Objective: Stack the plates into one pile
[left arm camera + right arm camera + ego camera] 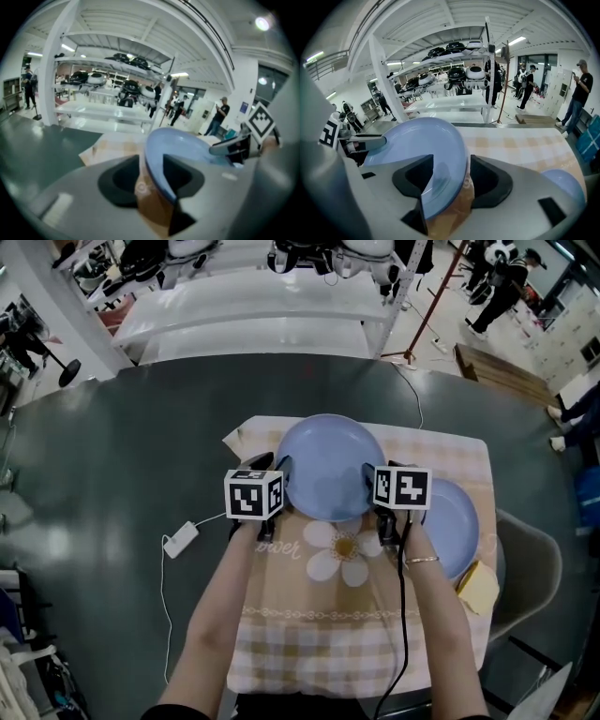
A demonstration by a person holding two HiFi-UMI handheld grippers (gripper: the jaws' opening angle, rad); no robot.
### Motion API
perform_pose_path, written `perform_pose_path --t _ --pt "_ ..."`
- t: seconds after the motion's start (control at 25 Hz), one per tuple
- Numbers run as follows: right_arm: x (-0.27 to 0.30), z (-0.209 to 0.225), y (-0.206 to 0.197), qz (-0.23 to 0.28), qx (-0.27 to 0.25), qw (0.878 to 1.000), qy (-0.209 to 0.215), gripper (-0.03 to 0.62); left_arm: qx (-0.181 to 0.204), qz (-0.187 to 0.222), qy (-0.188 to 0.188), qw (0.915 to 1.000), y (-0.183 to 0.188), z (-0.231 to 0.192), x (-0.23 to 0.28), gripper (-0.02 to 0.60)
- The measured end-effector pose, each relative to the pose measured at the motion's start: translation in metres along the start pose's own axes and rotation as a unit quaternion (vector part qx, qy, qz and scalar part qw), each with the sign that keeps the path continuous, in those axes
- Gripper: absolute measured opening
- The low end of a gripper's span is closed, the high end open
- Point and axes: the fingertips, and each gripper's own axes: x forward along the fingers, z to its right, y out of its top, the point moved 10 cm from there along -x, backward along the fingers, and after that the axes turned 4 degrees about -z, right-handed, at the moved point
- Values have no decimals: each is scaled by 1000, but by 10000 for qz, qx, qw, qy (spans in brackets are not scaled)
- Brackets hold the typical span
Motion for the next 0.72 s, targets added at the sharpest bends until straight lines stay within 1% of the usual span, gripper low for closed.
perform_pose_path --t 0.24,0.4,0.6,0.72 --pt "3 -1 0 -59 -21 10000 42 216 -73 -160 -146 9997 -5 4 9 152" --pt "2 -2 -1 -16 -33 10000 59 215 -54 -147 -107 9998 -7 6 10 150" --pt "-4 -4 -4 50 152 9999 33 215 51 -178 -9 9998 -2 9 7 146" --pt "-13 -7 -4 135 172 9998 33 215 66 -167 39 9998 4 9 2 135"
